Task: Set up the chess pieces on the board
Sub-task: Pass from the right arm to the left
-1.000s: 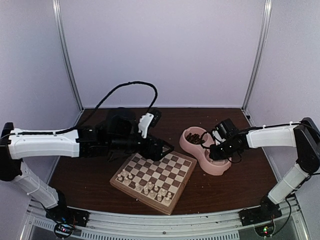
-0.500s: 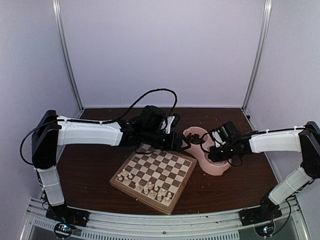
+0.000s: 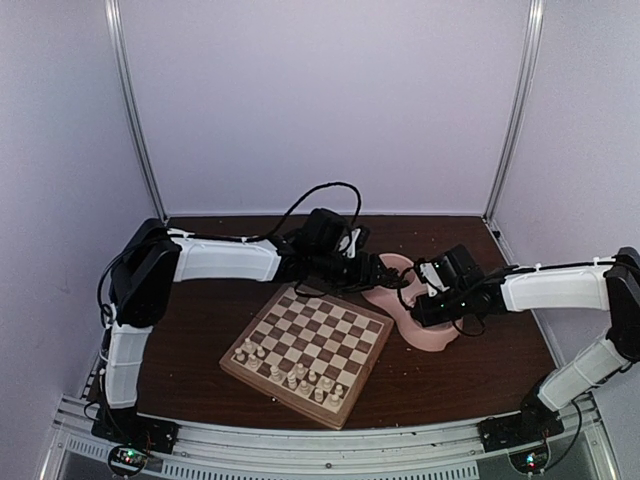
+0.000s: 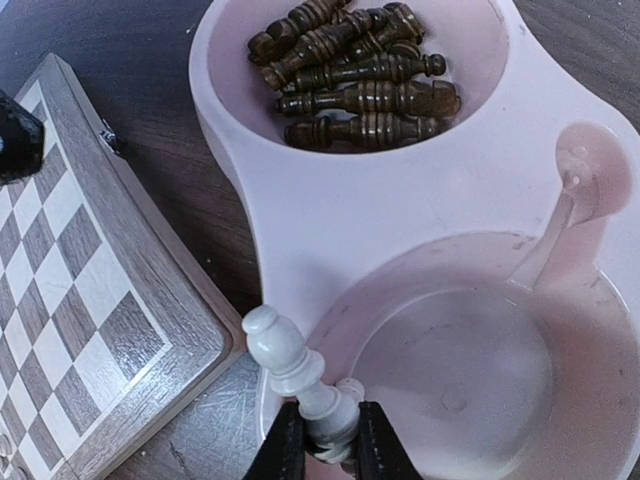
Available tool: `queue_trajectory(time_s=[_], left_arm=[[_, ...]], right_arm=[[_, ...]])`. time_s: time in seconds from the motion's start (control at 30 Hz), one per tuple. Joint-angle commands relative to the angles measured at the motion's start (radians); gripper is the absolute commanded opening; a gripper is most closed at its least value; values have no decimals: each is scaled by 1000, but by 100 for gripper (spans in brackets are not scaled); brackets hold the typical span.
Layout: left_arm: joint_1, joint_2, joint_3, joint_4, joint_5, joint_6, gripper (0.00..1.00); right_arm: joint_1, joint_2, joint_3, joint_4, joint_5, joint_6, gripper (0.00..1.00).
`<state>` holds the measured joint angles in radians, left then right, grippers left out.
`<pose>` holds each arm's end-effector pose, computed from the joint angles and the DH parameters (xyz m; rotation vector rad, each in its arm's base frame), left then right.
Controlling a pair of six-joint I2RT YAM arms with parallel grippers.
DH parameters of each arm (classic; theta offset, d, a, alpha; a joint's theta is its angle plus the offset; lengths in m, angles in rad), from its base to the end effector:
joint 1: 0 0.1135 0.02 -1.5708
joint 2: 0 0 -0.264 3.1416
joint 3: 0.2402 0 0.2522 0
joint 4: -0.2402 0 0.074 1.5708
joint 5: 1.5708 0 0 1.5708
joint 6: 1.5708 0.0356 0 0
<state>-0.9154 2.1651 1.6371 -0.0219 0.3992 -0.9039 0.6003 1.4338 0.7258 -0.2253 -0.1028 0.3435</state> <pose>0.2942 -0.4054 0.2048 0.2912 2.4451 -1.3853 0.2242 0.1579 0.1734 -0.3728 2.5466 0.5040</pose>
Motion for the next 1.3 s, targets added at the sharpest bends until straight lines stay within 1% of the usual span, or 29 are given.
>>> queue_trajectory(time_s=[0.0,0.17,0.3,0.7,0.8,0.9,1.17,1.27], left_arm=[[-1,44,50,27,50,-67,68],[0,79,50,62,75,-135,68],[0,109,73,80,103,-176,66],[-9,164,111,109,138,-232,66],[-16,178,127,112,140,-242,61],[-24,195,142,125,150,-255,52],[-42,238,185,135,144,-288,50],[-42,246,186,147,147,-297,42]], right_arm=[[22,-40,-15,37,37,-19,15],[32,-39,-10,37,52,-29,15],[47,-39,-5,40,60,-41,14],[107,-30,18,21,138,-72,14],[114,-29,22,18,154,-75,14],[114,-31,23,17,158,-75,14],[116,-39,21,15,167,-75,14],[116,-44,19,16,169,-73,14]])
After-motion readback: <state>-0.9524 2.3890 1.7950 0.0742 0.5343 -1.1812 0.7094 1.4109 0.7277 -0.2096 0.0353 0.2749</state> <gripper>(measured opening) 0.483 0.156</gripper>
